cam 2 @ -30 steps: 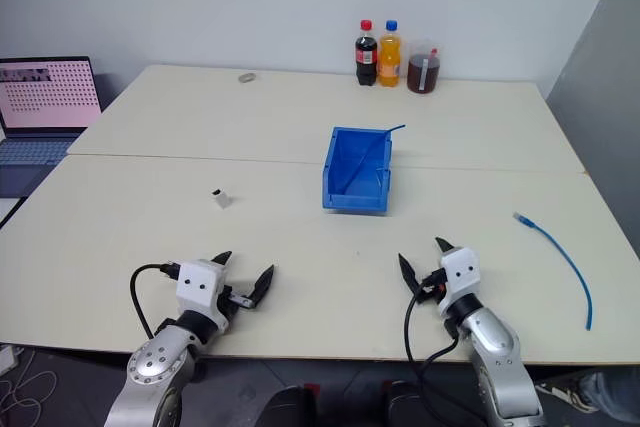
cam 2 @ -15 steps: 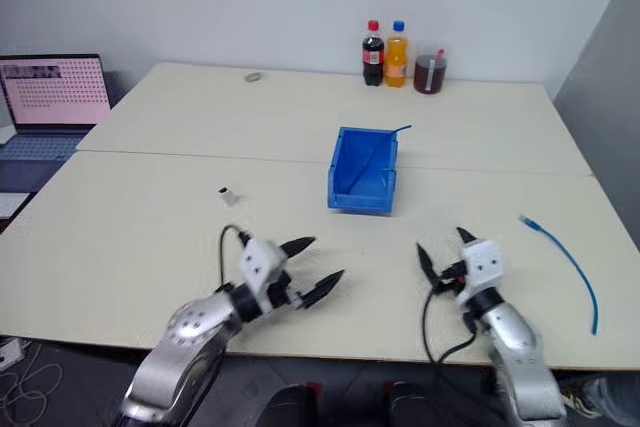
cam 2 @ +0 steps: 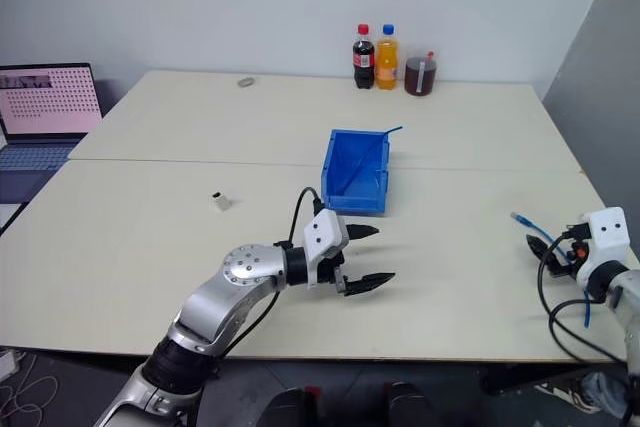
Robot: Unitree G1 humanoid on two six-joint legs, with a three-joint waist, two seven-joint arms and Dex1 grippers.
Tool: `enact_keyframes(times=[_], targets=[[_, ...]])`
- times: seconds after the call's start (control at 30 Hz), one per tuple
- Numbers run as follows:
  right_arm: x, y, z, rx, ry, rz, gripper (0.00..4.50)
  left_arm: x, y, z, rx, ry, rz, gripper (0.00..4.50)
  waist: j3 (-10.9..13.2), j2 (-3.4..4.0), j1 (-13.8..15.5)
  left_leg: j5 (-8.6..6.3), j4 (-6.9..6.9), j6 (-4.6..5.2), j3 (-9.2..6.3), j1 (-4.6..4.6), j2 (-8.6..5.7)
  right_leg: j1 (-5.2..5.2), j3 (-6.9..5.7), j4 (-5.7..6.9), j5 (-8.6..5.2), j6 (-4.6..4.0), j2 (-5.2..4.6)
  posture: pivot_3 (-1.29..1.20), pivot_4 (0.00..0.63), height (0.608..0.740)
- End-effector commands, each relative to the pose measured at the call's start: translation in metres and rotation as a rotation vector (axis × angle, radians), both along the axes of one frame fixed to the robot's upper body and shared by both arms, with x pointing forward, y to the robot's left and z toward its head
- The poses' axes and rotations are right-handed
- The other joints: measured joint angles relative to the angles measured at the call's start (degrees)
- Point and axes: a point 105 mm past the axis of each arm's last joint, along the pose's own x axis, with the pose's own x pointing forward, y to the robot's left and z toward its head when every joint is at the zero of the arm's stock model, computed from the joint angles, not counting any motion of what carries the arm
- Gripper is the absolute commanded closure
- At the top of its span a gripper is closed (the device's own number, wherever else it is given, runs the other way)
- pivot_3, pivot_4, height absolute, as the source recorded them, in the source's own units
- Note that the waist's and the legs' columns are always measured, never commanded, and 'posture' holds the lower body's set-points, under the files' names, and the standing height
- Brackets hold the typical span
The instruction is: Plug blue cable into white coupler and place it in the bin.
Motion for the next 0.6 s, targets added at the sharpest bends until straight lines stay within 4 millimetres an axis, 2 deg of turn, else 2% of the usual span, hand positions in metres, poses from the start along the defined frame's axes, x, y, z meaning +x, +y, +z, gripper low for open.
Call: enact_keyframes(times=[0.03,0.13,0.23,0.37,0.5,0.6], targets=[[0.01,-0.011,-0.004,-0.007,0.055,0.027,0.07,-0.006,-0.009,0.008,-0.004,-0.04,-0.067,0.0,0.0,0.03,-0.3,0.0,-0.01,0.0,0.0,-0.01,0.0,-0.01,0.01,-0.01,0.0,0.0,0.0,0.0,0.15,0.74],[0.015,-0.014,-0.011,-0.024,0.102,0.051,0.07,-0.009,-0.009,0.007,0.0,-0.04,-0.087,0.0,0.0,0.1,-0.4,0.0,-0.02,0.0,0.0,0.0,-0.01,0.0,0.04,-0.03,-0.02,-0.02,0.01,0.0,0.15,0.74],[0.02,-0.017,-0.012,-0.003,0.105,0.049,0.58,-0.009,-0.009,0.007,0.004,-0.041,-0.093,0.0,0.1,0.09,-0.5,0.0,0.0,0.0,0.0,0.0,-0.01,0.01,0.04,-0.03,-0.01,0.0,0.0,0.0,0.15,0.74],[0.025,-0.018,-0.01,0.053,0.096,0.044,1.72,-0.009,-0.007,0.007,0.009,-0.045,-0.093,0.0,0.1,0.09,-0.5,0.0,0.02,0.0,0.01,0.0,-0.03,0.04,0.04,-0.04,0.01,0.04,-0.02,0.0,0.15,0.74],[0.024,-0.017,-0.014,0.013,0.122,0.089,2.62,-0.009,-0.006,0.006,0.015,-0.043,-0.097,0.0,0.1,0.09,-0.5,0.0,0.02,0.0,0.0,0.0,-0.03,0.05,0.03,-0.04,0.01,0.03,-0.02,0.0,0.15,0.74],[0.023,-0.014,-0.014,-0.024,0.126,0.133,3.49,-0.008,-0.004,0.007,0.012,-0.041,-0.098,0.0,0.1,0.09,-0.5,0.0,0.01,0.0,0.0,0.01,-0.03,0.05,0.03,-0.05,0.0,0.03,-0.02,0.0,0.15,0.74]])
